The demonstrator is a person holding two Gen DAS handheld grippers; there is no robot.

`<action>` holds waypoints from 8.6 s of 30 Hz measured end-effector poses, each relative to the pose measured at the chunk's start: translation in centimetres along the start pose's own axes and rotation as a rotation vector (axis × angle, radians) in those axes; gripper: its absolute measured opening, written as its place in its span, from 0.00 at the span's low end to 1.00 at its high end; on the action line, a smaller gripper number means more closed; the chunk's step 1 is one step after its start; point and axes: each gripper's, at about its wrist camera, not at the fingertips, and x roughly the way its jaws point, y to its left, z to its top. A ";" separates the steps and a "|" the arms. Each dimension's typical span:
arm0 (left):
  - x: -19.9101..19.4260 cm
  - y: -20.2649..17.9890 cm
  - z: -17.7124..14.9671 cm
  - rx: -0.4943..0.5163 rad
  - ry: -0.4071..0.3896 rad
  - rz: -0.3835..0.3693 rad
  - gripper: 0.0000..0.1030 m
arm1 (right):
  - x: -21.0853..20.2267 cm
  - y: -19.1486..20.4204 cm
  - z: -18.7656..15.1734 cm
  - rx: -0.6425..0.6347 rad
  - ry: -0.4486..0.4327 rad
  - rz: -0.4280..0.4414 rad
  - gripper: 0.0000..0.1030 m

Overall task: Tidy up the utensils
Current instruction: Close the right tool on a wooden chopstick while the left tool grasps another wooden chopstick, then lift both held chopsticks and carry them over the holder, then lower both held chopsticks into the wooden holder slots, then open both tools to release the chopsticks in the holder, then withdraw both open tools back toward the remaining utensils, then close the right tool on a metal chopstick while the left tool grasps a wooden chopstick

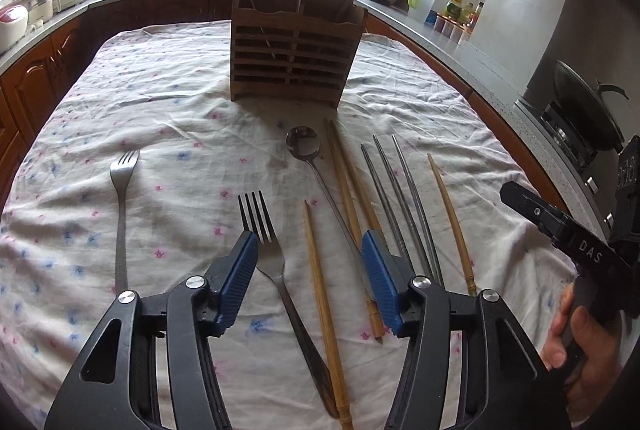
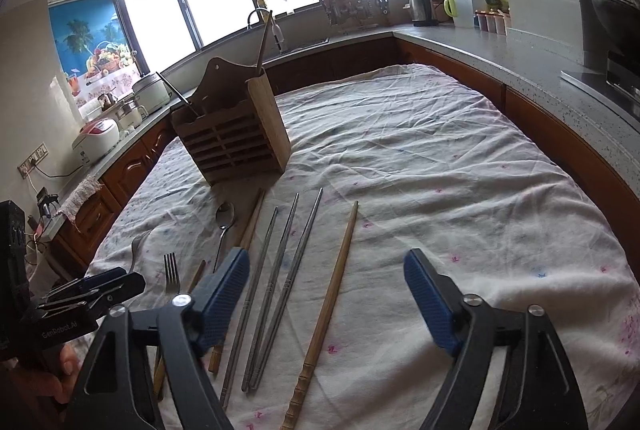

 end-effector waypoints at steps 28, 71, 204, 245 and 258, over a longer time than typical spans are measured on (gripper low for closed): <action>7.5 -1.1 2.1 0.098 0.221 -0.010 0.19 | 11.6 -0.7 3.0 -0.054 0.236 -0.102 0.24; -9.1 0.9 7.4 -0.037 -0.177 -0.129 0.04 | -3.6 3.1 8.7 -0.045 -0.072 0.098 0.05; -5.6 7.8 11.5 -0.240 -0.394 0.082 0.94 | 0.8 2.5 12.5 0.108 -0.273 0.195 0.91; -2.5 3.8 4.6 -0.149 -0.170 -0.005 0.84 | -0.8 -0.3 3.3 0.090 -0.087 0.090 0.91; 3.6 0.5 6.3 -0.033 -0.017 -0.094 0.37 | 3.1 -1.4 4.4 0.111 -0.001 0.084 0.61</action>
